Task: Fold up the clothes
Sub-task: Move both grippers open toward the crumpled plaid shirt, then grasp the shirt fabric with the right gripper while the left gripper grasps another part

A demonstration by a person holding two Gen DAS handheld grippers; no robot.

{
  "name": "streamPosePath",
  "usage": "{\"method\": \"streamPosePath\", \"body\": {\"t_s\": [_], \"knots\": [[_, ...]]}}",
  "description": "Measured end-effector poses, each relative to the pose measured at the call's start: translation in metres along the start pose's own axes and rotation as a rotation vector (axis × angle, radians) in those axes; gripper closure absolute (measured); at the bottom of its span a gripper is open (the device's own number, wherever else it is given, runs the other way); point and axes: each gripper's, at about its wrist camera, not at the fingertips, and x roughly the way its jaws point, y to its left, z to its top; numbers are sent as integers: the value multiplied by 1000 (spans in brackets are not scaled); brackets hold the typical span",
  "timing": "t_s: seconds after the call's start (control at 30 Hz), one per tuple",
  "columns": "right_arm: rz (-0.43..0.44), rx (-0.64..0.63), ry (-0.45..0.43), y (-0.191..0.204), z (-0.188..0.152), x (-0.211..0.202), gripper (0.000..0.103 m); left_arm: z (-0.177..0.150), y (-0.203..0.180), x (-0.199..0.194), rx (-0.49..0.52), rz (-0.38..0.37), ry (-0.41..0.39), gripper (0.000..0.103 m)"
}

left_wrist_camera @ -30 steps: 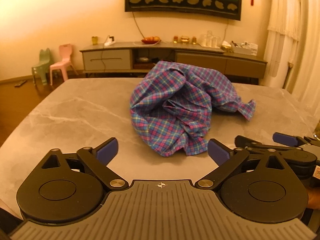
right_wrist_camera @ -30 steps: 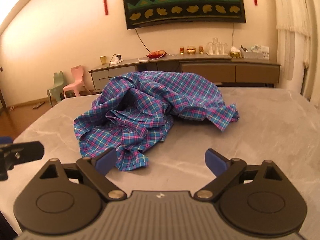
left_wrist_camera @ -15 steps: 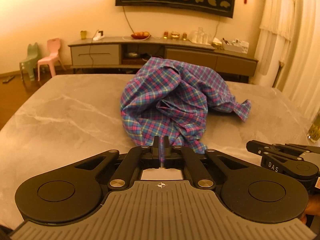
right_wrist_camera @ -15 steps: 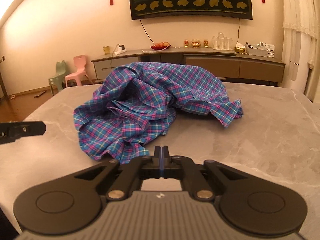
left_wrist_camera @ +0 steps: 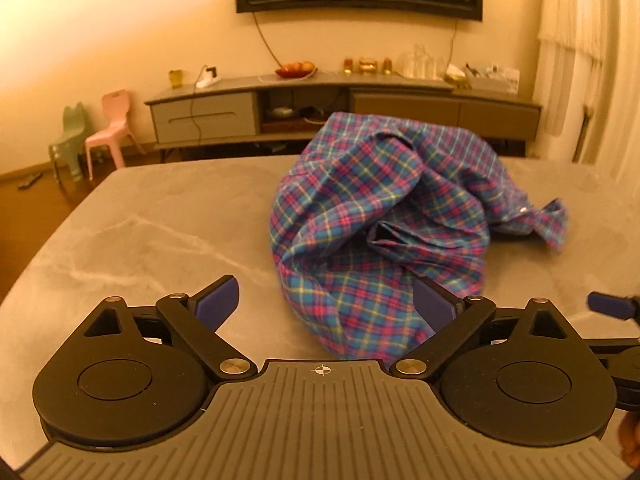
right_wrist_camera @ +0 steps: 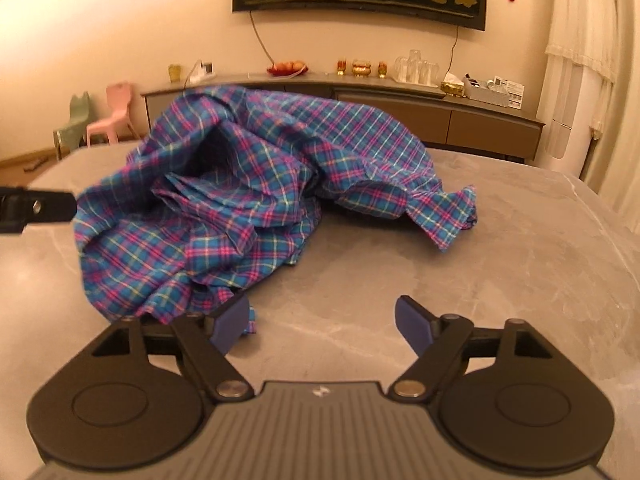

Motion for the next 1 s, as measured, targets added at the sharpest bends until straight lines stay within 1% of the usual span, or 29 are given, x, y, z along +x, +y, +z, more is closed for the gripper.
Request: {"method": "streamPosePath", "body": {"t_s": [0.17, 0.27, 0.4, 0.47, 0.53, 0.57, 0.6, 0.63, 0.67, 0.7, 0.77, 0.8, 0.87, 0.93, 0.97, 1.0], "knots": [[-11, -25, 50, 5, 3, 24, 17, 14, 4, 38, 83, 0, 14, 11], [0, -34, 72, 1, 5, 37, 16, 20, 5, 60, 110, -10, 14, 11], [29, -7, 84, 1, 14, 50, 15, 24, 6, 87, 102, -76, 13, 11], [56, 13, 76, 0, 22, 59, 11, 25, 7, 100, 80, -100, 9, 12], [80, 32, 58, 2, 30, 72, 11, 26, 9, 112, 62, -126, 12, 28], [93, 31, 54, 5, 33, 80, 12, 28, 10, 116, 64, -153, 27, 51], [110, 30, 52, 8, 36, 89, 30, 31, 11, 120, 63, -180, 39, 81], [153, 30, 69, 10, 38, 96, 73, 34, 16, 118, 51, -200, 32, 93], [188, 31, 80, 12, 41, 102, 95, 39, 23, 112, 28, -211, 3, 103], [181, 32, 59, 10, 44, 98, 99, 43, 30, 105, 5, -222, -26, 103], [164, 33, 14, 7, 50, 89, 100, 53, 44, 91, -41, -244, -84, 103], [141, 33, -26, -1, 55, 75, 100, 58, 52, 78, -64, -260, -124, 103], [105, 53, -97, -27, 64, 37, 100, 68, 69, 38, -112, -304, -219, 103], [71, 78, -130, -57, 67, -3, 100, 66, 89, 1, -172, -338, -256, 103], [73, 79, -80, -67, 58, -9, 100, 59, 93, -7, -181, -342, -233, 103], [74, 80, -29, -77, 49, -15, 100, 43, 88, 1, -161, -327, -152, 103]]}}
